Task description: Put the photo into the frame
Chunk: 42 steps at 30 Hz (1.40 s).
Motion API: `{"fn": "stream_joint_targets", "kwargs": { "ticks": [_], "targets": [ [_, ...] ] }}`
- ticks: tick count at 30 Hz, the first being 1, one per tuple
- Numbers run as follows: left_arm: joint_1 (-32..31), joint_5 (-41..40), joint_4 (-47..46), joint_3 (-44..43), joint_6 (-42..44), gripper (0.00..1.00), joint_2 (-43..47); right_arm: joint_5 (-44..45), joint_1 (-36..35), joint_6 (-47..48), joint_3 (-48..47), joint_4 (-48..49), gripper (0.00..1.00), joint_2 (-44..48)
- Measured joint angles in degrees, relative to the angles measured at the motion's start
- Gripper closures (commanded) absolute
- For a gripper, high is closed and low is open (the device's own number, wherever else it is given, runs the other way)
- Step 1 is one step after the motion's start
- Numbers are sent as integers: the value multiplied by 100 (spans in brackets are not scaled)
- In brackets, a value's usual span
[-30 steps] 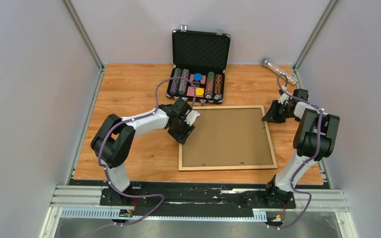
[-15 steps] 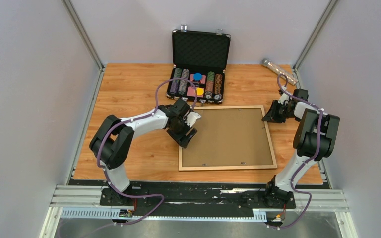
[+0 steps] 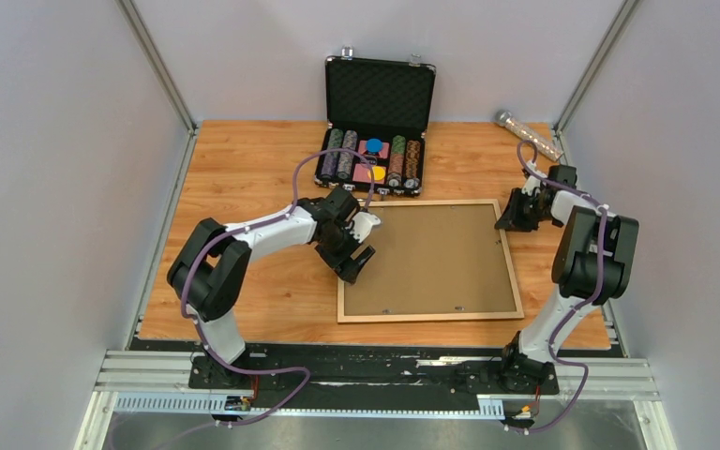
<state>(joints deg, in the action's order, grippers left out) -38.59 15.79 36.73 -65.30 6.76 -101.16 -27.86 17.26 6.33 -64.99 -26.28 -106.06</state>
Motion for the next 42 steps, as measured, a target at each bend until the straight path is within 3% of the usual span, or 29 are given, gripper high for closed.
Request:
{"fn": "stream_joint_targets", "kwargs": {
  "ticks": [4,12,18,31,42],
  "targets": [
    [-2,17,13,0,4,9,107,140,-74,22,-42,-63,100,9],
    [-2,-201,-7,2,26,4,398,522,-186,286,37,-87,100,212],
    [-2,-413,-28,2,66,4,695,809,-168,560,387,-223,100,863],
    [37,-752,-22,-48,133,3,859,472,-229,1008,577,-476,100,2118],
    [413,-835,24,-693,195,1,894,240,-798,1268,363,-811,100,2225]
  ]
}}
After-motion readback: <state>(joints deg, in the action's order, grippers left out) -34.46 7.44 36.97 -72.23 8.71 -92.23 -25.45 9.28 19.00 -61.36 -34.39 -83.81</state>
